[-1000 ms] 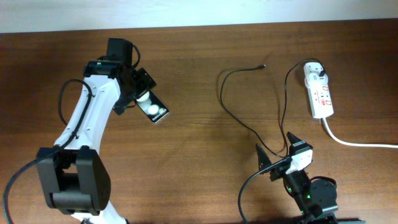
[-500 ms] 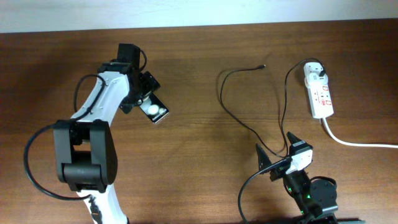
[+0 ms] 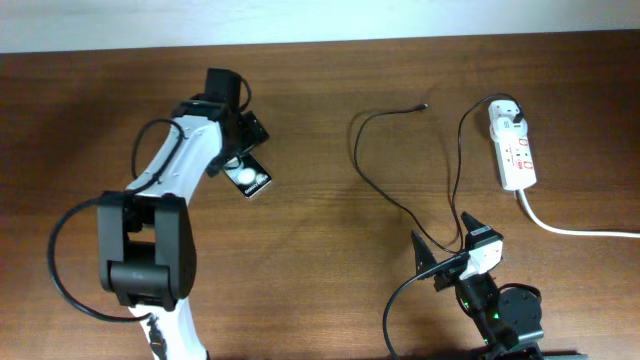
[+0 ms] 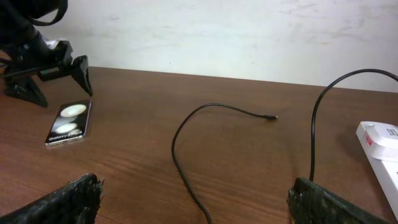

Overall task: Plug charger to phone and switch on socket
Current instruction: 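Lower the left gripper and close it on the phone's sides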

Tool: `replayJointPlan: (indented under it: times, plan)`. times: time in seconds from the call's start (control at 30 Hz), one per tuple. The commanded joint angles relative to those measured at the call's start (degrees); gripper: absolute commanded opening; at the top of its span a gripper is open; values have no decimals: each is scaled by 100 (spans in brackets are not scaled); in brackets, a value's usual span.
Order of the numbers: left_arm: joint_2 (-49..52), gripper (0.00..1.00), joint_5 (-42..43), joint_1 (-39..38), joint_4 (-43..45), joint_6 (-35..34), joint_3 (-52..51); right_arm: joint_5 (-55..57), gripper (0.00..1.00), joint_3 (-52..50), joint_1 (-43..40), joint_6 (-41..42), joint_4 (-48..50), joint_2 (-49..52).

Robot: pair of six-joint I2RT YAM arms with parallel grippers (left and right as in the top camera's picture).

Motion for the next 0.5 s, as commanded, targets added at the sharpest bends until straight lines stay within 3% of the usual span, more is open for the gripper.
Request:
replayJointPlan:
  times: [0.0,0.47]
  plan:
    - [175,99,-483,-98,-35,92,79,-50,99,-28,-37,-44,-31,-22]
    - [782,99,-463,-48,15,-223,79,-50,99,-28,-37,-44,-31,-22]
